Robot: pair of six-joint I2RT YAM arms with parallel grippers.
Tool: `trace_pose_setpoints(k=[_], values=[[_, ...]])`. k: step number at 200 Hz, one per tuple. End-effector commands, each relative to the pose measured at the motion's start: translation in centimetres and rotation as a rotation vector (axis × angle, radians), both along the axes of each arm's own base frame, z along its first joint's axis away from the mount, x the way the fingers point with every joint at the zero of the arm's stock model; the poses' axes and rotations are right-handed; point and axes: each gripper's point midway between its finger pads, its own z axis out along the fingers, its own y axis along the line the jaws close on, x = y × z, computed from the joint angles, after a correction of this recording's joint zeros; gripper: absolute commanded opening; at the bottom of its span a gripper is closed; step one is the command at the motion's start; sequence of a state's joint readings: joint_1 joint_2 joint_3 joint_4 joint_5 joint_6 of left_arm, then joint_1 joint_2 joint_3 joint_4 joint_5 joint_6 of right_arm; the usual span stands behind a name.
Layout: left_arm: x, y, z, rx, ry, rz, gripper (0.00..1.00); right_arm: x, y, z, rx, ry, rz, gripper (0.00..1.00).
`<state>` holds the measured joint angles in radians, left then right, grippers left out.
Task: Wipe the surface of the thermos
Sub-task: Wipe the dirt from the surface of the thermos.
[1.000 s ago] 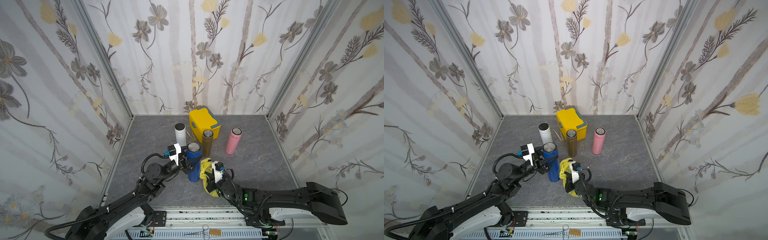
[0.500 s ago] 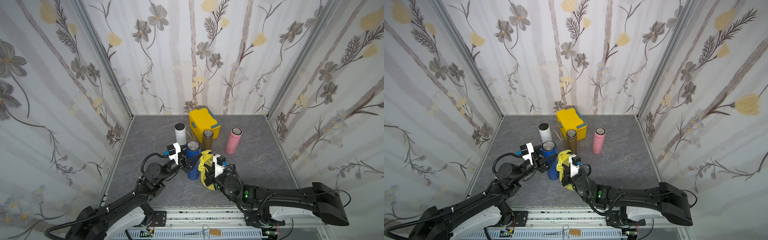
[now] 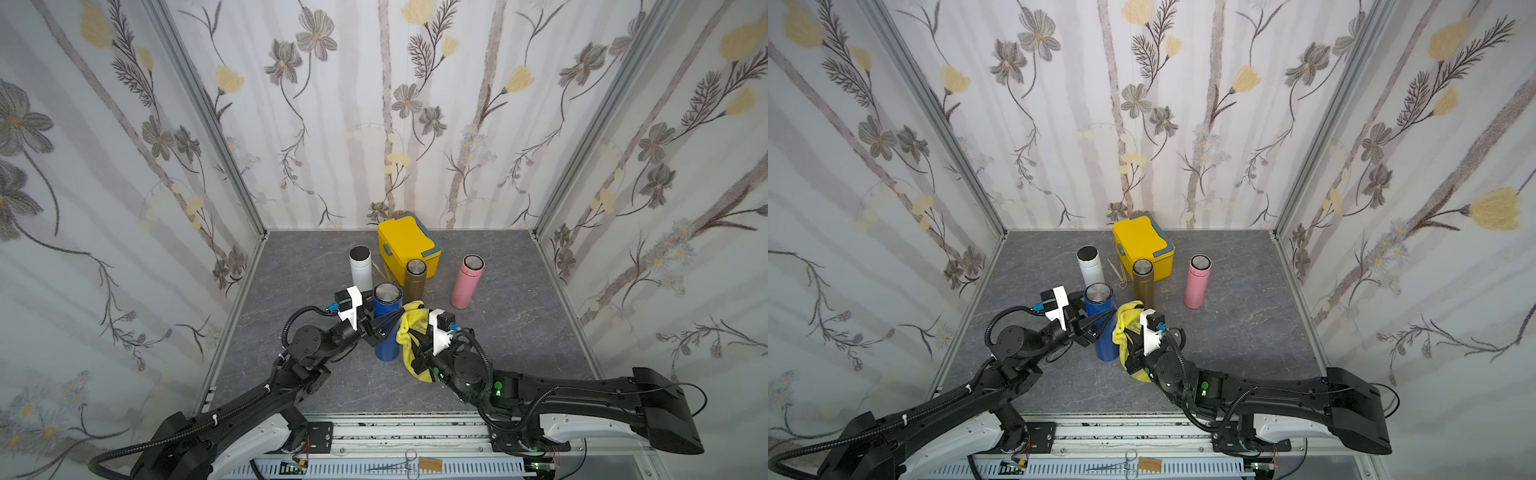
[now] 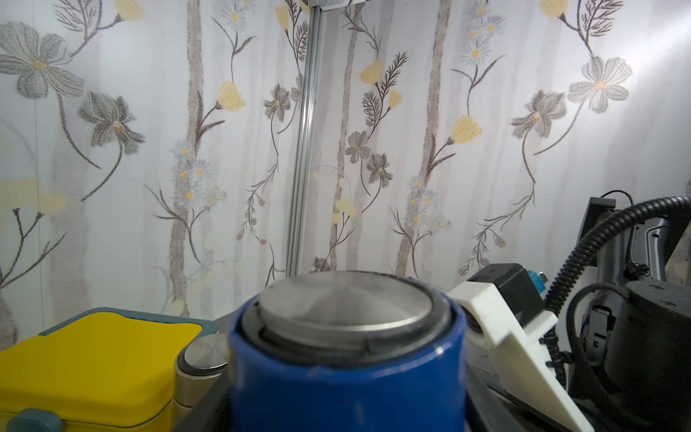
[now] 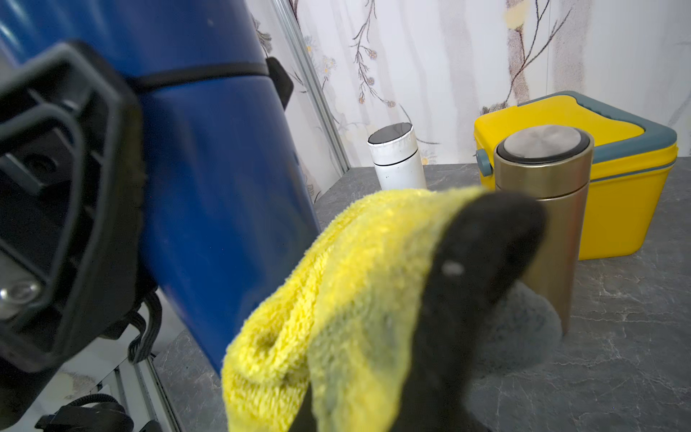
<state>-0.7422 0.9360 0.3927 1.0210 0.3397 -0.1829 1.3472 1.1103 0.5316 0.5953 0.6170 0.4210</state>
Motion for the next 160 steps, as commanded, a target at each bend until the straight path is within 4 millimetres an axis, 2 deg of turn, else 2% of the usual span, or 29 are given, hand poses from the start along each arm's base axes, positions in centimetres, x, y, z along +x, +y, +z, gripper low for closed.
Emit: trace_pose_setpoints(k=[1,26,34,42,51,85,93,103,114,141,160], values=[[-1.1,0.0,1.7,-0.041,-0.055,-0.041,0.0,-1.1,1.2,-0.7,0.027,0.002,0.084,0.0],[-1.2,-0.1,1.8,-0.043,-0.053,-0.049,0.0,-0.5,-0.7,-6.8,-0.014,0.093,0.007,0.0],[-1.2,-0.1,1.8,-0.043,-0.054,-0.05,0.0,-0.5,-1.0,-7.9,-0.023,0.105,-0.001,0.0],[-1.3,-0.1,1.8,-0.043,-0.055,-0.052,0.0,-0.5,-1.0,-8.0,-0.03,0.108,-0.004,0.0],[-1.3,-0.2,1.8,-0.041,-0.054,-0.055,0.0,-0.5,-0.6,-7.1,-0.034,0.096,0.003,0.0],[-1.4,-0.1,1.8,-0.04,-0.059,-0.053,0.0,-1.1,0.8,0.6,0.048,-0.02,0.081,0.0],[-1.4,-0.1,1.8,-0.04,-0.059,-0.053,0.0,-1.4,0.9,1.6,0.072,-0.036,0.099,0.0],[-1.4,-0.1,1.8,-0.039,-0.061,-0.052,0.0,-1.5,1.0,1.9,0.085,-0.04,0.109,0.0],[-1.3,-0.1,1.9,-0.039,-0.063,-0.05,0.0,-1.4,1.0,0.9,0.075,-0.021,0.099,0.0],[-1.4,-0.2,1.9,-0.038,-0.063,-0.055,0.0,-0.6,-0.7,-5.0,0.028,0.075,0.021,0.0],[-1.5,-0.2,1.9,-0.04,-0.062,-0.06,0.0,-0.6,-1.5,-6.5,0.021,0.093,0.006,0.0]])
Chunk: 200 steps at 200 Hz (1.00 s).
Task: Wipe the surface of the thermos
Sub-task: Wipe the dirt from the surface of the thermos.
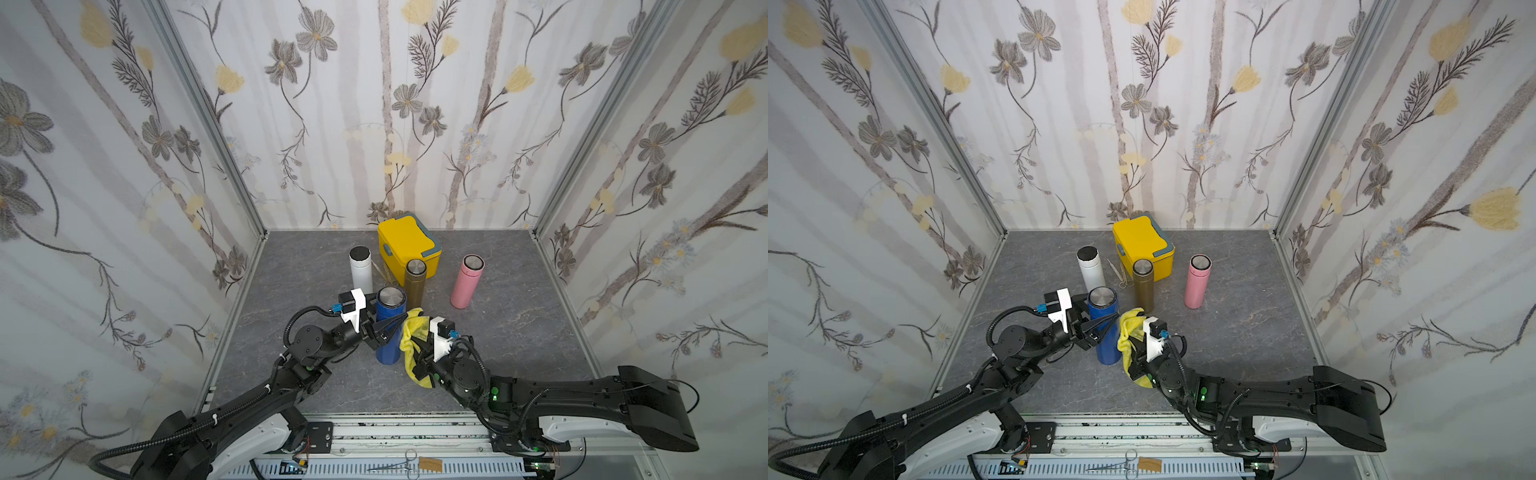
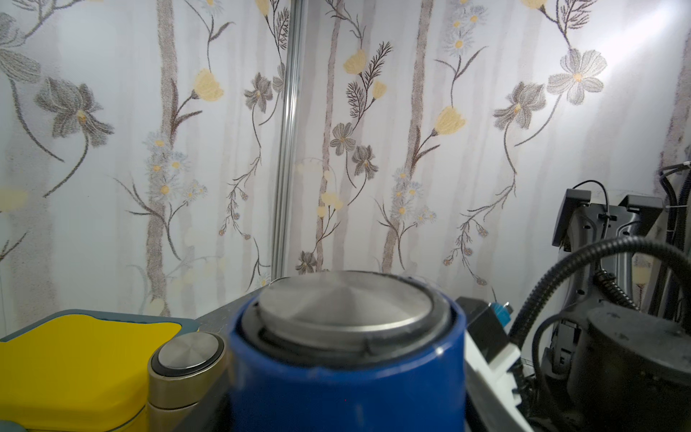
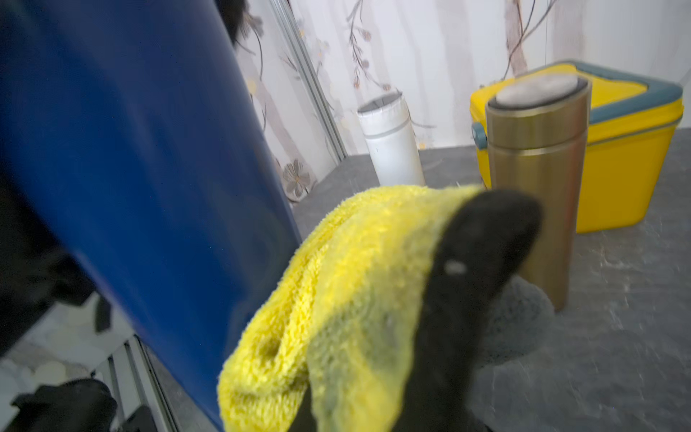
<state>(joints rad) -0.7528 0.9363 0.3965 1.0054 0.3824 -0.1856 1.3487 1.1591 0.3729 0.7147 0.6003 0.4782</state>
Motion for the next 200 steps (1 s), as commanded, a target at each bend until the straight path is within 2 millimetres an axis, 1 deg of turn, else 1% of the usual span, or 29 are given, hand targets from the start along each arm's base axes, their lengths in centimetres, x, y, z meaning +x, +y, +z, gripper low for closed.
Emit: trace_pose_setpoints(k=[1,9,18,38,49,58,65,74,82,92,94,98,99,114,122,132,136,145,155,175,180,192,200], values=[[-0.7,0.5,2.2,-0.061,-0.061,-0.008,0.0,-0.1,-0.5,-0.4,0.064,0.034,-0.011,0.0],[-0.8,0.5,2.2,-0.062,-0.06,-0.013,0.0,-0.1,-0.5,0.0,0.065,0.03,-0.009,0.0],[-0.8,0.4,2.2,-0.063,-0.061,-0.016,0.0,-0.2,-0.2,1.3,0.07,0.009,0.007,0.0],[-1.0,0.4,2.3,-0.065,-0.065,-0.023,0.0,-0.6,1.0,5.4,0.098,-0.055,0.061,0.0],[-1.0,0.4,2.3,-0.063,-0.068,-0.023,0.0,-0.9,1.5,7.3,0.121,-0.085,0.086,0.0],[-1.0,0.4,2.3,-0.062,-0.067,-0.023,0.0,-1.1,1.7,8.3,0.137,-0.099,0.098,0.0],[-1.0,0.4,2.2,-0.06,-0.067,-0.022,0.0,-1.1,1.8,8.6,0.146,-0.103,0.102,0.0],[-1.1,0.3,2.3,-0.059,-0.069,-0.023,0.0,-1.1,1.7,8.1,0.148,-0.095,0.102,0.0],[-1.1,0.3,2.3,-0.059,-0.071,-0.023,0.0,-1.0,1.7,7.0,0.14,-0.077,0.093,0.0],[-1.1,0.3,2.2,-0.057,-0.072,-0.023,0.0,-0.6,1.1,4.7,0.121,-0.038,0.058,0.0],[-1.1,0.3,2.3,-0.058,-0.073,-0.021,0.0,-0.5,1.1,4.5,0.12,-0.034,0.056,0.0],[-1.1,0.3,2.3,-0.058,-0.073,-0.023,0.0,-0.3,0.7,3.2,0.11,-0.012,0.039,0.0],[-1.1,0.3,2.2,-0.058,-0.073,-0.023,0.0,-0.3,0.7,3.2,0.11,-0.012,0.039,0.0],[-1.1,0.3,2.1,-0.054,-0.073,-0.021,0.0,0.2,-0.3,-0.2,0.101,0.056,0.012,0.0],[-1.1,0.3,2.1,-0.054,-0.073,-0.023,0.0,0.4,-0.8,-1.1,0.105,0.075,0.001,0.0],[-1.2,0.3,2.1,-0.054,-0.077,-0.027,0.0,0.6,-1.1,-1.1,0.117,0.081,0.0,0.0],[-1.2,0.2,2.0,-0.053,-0.077,-0.03,0.0,0.7,-1.2,-0.8,0.124,0.078,0.002,0.0],[-1.3,0.2,2.0,-0.053,-0.08,-0.036,0.0,0.8,-1.0,0.7,0.141,0.057,0.014,0.0],[-1.4,0.1,2.1,-0.052,-0.084,-0.042,0.0,0.8,-0.7,2.8,0.152,0.023,0.026,0.0],[-1.6,0.1,2.1,-0.048,-0.094,-0.05,0.0,0.6,-0.4,7.6,0.208,-0.039,0.062,0.0],[-1.6,0.0,2.0,-0.046,-0.095,-0.051,0.0,0.5,-0.3,8.5,0.221,-0.048,0.075,0.0],[-1.7,0.0,2.0,-0.043,-0.098,-0.057,0.0,0.3,-0.1,9.9,0.249,-0.061,0.097,0.0],[-1.9,-0.1,2.1,-0.043,-0.101,-0.065,0.0,0.4,0.1,9.9,0.253,-0.057,0.104,0.0]])
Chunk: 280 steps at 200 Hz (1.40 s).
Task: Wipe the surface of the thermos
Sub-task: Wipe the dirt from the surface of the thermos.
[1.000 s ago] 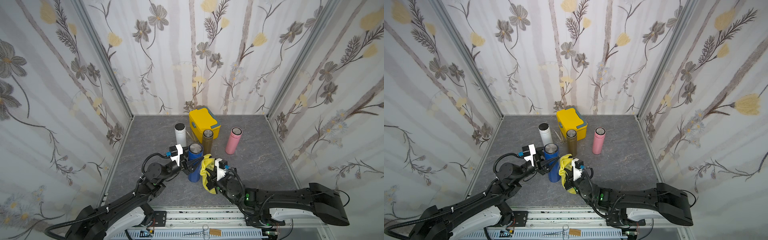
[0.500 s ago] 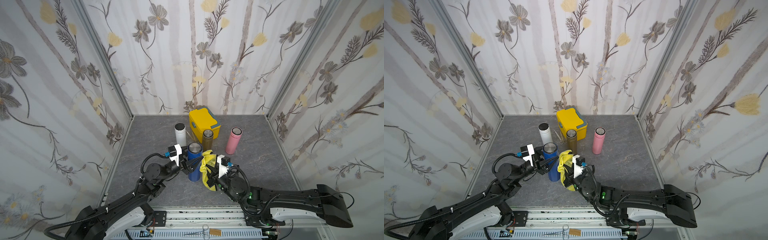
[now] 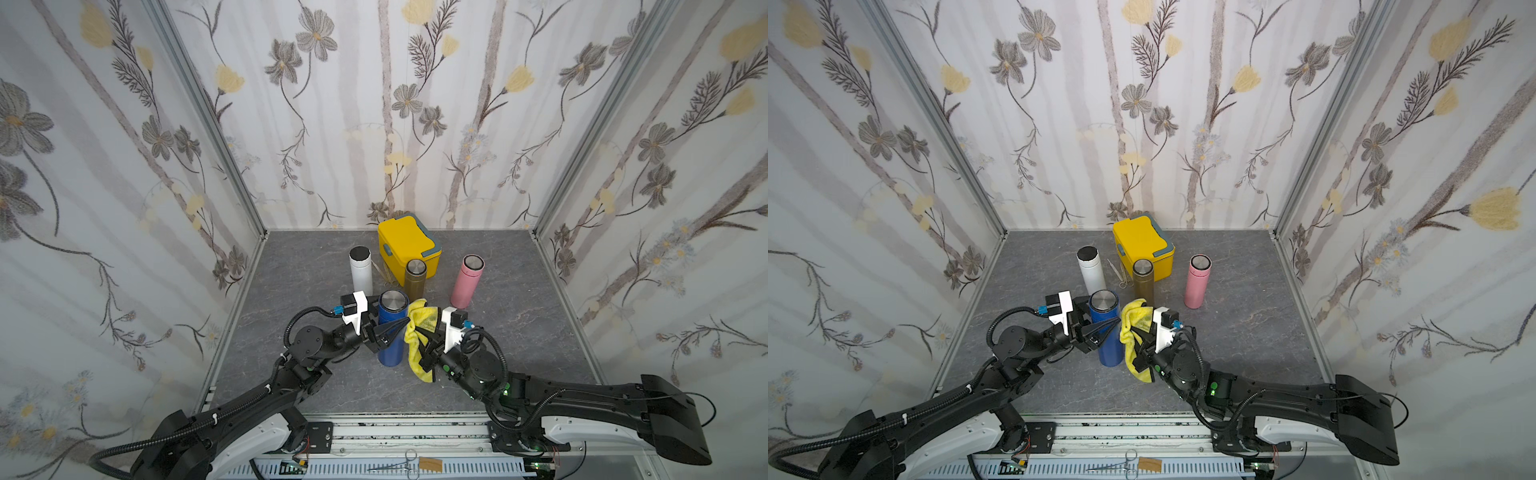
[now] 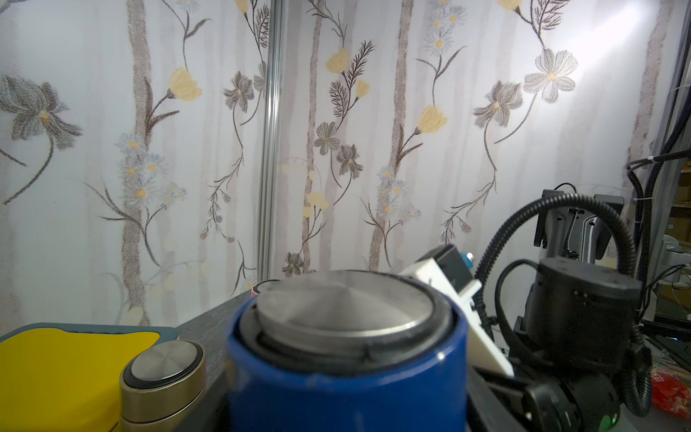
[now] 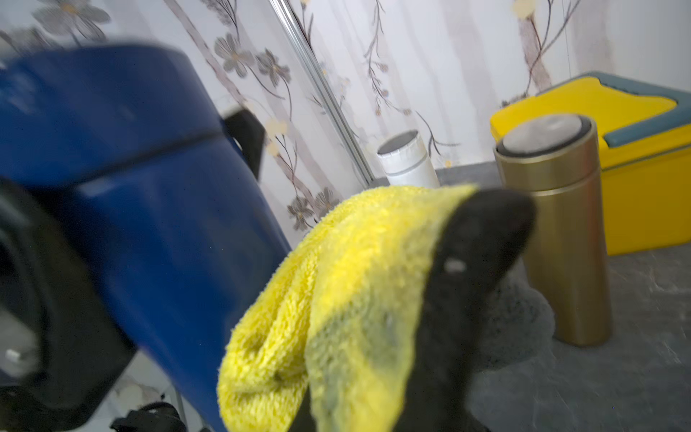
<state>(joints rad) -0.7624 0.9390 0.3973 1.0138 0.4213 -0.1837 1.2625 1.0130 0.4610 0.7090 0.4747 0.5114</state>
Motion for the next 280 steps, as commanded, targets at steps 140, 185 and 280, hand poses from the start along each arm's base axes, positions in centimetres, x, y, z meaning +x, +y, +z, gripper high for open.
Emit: trace_pose_setpoints(k=[140,185,280], values=[[-2.2,0.1,1.8,-0.036,-0.132,-0.067,0.0,-0.4,0.7,2.3,0.08,-0.02,0.12,0.0],[-2.2,-0.1,1.7,-0.03,-0.136,-0.073,0.0,-0.3,0.9,-5.2,0.033,0.103,0.126,0.0],[-2.6,-0.9,1.3,0.003,-0.15,-0.111,0.0,0.4,1.9,0.6,0.002,-0.003,0.108,0.0]])
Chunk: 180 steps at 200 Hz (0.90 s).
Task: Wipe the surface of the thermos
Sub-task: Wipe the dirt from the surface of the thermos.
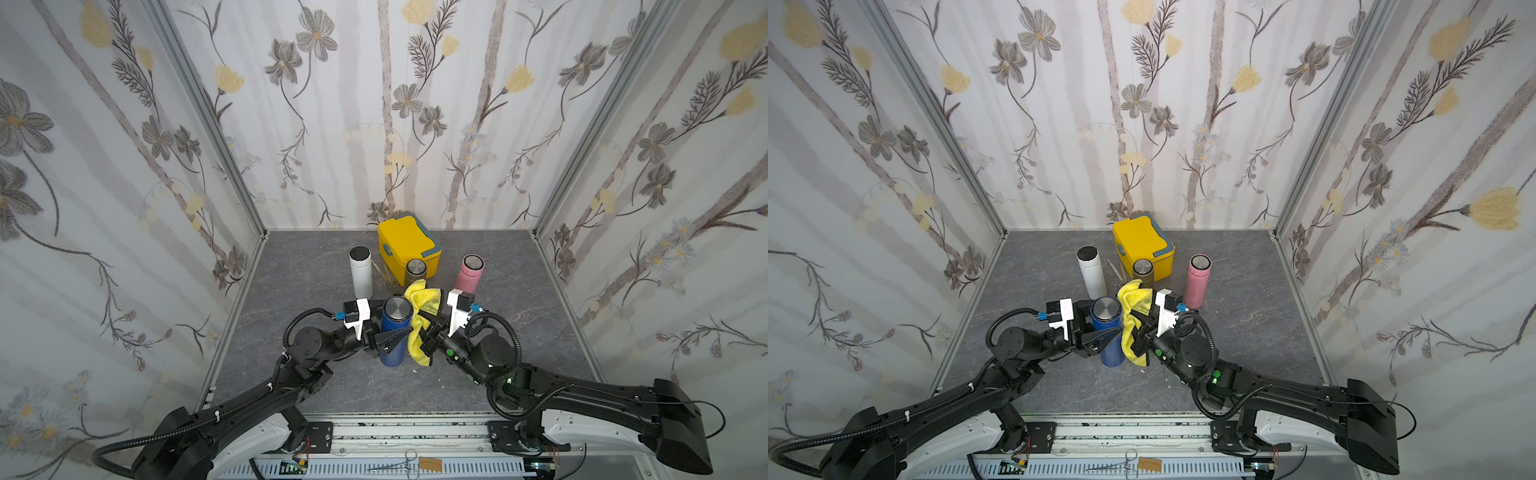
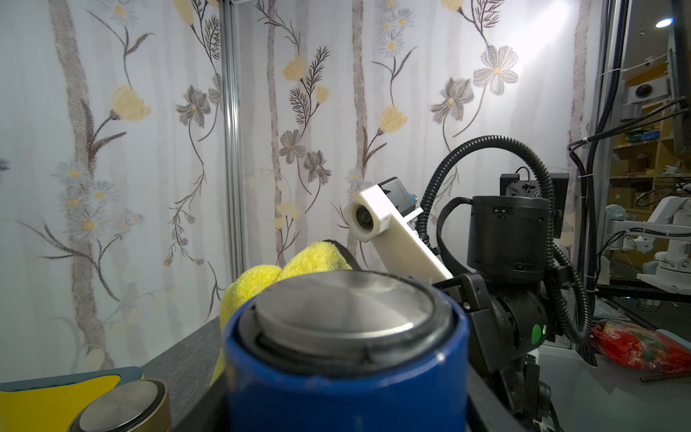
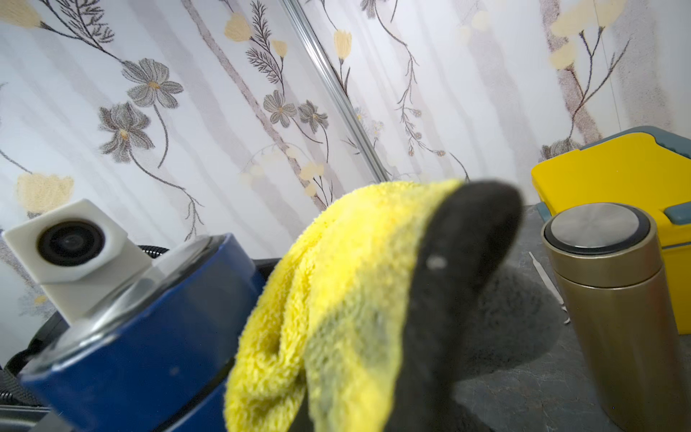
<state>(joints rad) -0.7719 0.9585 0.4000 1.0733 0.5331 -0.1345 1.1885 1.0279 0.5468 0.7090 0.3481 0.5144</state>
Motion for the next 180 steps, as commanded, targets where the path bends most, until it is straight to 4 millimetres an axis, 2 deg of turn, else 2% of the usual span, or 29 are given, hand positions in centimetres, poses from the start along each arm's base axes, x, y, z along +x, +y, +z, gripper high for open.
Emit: trace_pose_setpoints(k=[1,20,27,40,57,88,101,111,123,160,169,180], values=[[-0.6,-0.1,0.9,-0.015,-0.045,-0.017,0.0,-0.6,1.2,-3.3,-0.065,0.032,0.056,0.0],[-0.6,-0.1,0.9,-0.015,-0.046,-0.019,0.0,-0.8,0.6,-8.1,-0.073,0.108,0.062,0.0],[-0.7,-0.1,0.9,-0.016,-0.048,-0.02,0.0,-1.0,0.4,-9.3,-0.07,0.125,0.063,0.0],[-0.7,-0.1,1.0,-0.017,-0.049,-0.021,0.0,-1.0,0.0,-9.9,-0.063,0.13,0.06,0.0],[-0.8,-0.2,0.9,-0.015,-0.048,-0.025,0.0,-1.0,0.3,-8.0,-0.061,0.098,0.064,0.0],[-0.9,-0.3,0.8,-0.008,-0.055,-0.027,0.0,-1.2,1.1,-1.5,-0.016,0.003,0.086,0.0],[-0.9,-0.4,0.7,-0.004,-0.059,-0.026,0.0,-1.2,1.0,-0.3,0.01,-0.01,0.086,0.0],[-0.9,-0.4,0.7,-0.004,-0.064,-0.027,0.0,-1.1,1.0,-0.3,0.019,-0.009,0.086,0.0],[-1.0,-0.4,0.6,-0.001,-0.065,-0.031,0.0,-1.1,1.2,-1.7,0.012,0.016,0.088,0.0],[-1.1,-0.5,0.6,0.0,-0.066,-0.037,0.0,-1.0,1.6,-9.7,-0.052,0.143,0.102,0.0],[-1.2,-0.5,0.6,-0.001,-0.067,-0.037,0.0,-1.0,1.3,-10.6,-0.058,0.156,0.093,0.0],[-1.3,-0.5,0.7,-0.002,-0.069,-0.04,0.0,-1.0,1.1,-10.1,-0.052,0.147,0.091,0.0]])
